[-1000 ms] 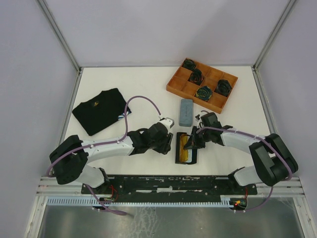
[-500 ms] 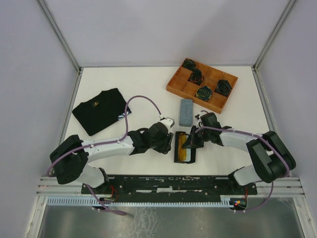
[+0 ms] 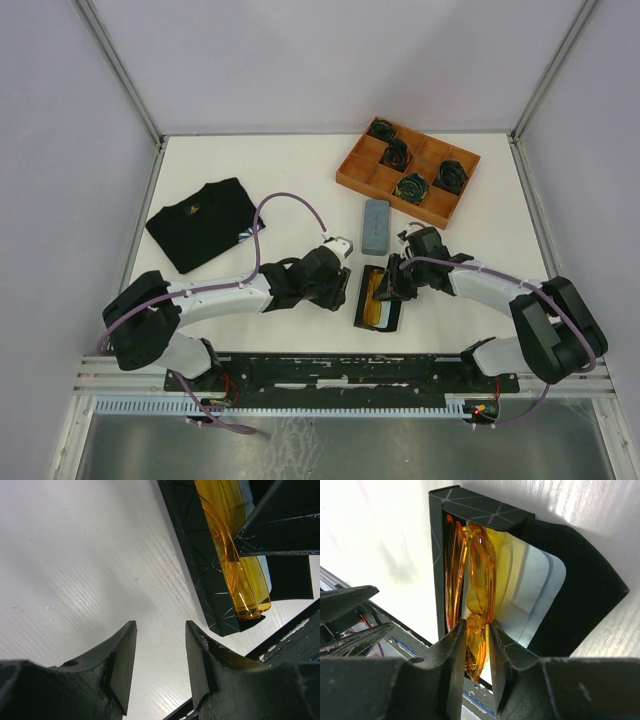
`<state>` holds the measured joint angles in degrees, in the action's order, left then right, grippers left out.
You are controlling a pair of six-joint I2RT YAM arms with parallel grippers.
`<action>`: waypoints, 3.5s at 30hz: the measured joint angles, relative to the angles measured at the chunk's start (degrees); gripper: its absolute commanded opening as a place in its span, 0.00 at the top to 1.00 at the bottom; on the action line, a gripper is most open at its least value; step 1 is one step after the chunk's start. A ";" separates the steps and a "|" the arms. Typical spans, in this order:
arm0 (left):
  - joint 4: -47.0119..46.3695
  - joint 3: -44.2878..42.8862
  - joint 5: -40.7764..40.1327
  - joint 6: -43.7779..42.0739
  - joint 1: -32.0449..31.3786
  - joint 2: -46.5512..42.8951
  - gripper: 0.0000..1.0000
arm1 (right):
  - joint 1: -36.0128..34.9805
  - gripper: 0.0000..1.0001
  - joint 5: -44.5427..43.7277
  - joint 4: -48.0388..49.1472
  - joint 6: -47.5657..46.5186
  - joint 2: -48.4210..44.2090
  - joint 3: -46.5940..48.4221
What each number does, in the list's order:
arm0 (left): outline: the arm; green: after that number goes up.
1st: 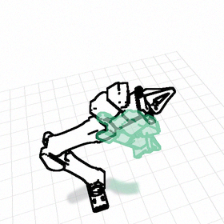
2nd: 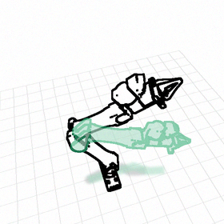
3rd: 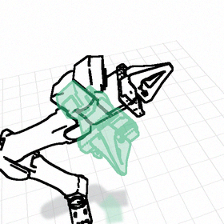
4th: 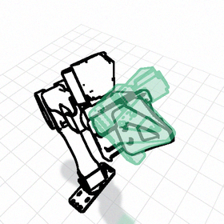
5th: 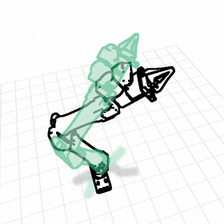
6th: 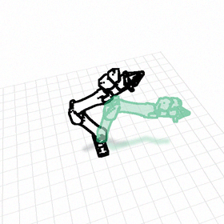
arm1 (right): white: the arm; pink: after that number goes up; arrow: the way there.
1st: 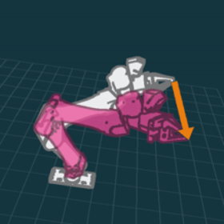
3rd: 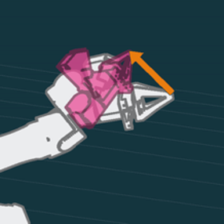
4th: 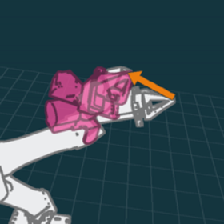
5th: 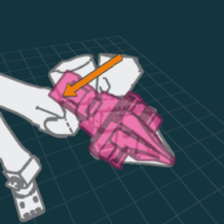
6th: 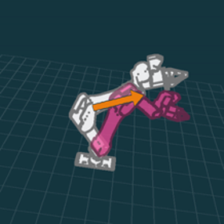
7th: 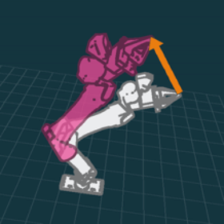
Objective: Organize the sunglasses
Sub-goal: Place the sunglasses in the sunglasses case.
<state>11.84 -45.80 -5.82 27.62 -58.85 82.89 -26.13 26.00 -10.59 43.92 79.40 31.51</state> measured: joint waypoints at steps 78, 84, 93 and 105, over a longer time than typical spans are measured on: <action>-1.36 -6.16 1.81 -0.02 -0.59 13.70 0.53 | -2.38 0.83 -4.13 -2.23 -2.08 2.58 3.08; -1.31 -6.19 1.75 -0.02 -0.59 13.70 0.53 | -2.43 0.83 -4.15 -2.21 -1.86 2.51 3.08; -1.70 -6.23 1.68 -0.02 -0.63 13.81 0.53 | -3.80 0.85 -4.04 -2.01 -1.64 1.05 3.08; -1.66 -6.32 1.64 -0.02 -0.66 13.84 0.54 | -4.24 0.83 -4.68 -2.47 -1.68 0.55 3.08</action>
<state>10.17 -52.12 -4.19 27.59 -59.51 96.73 -30.37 21.32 -13.06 42.24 79.94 34.59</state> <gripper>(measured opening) 0.465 0.167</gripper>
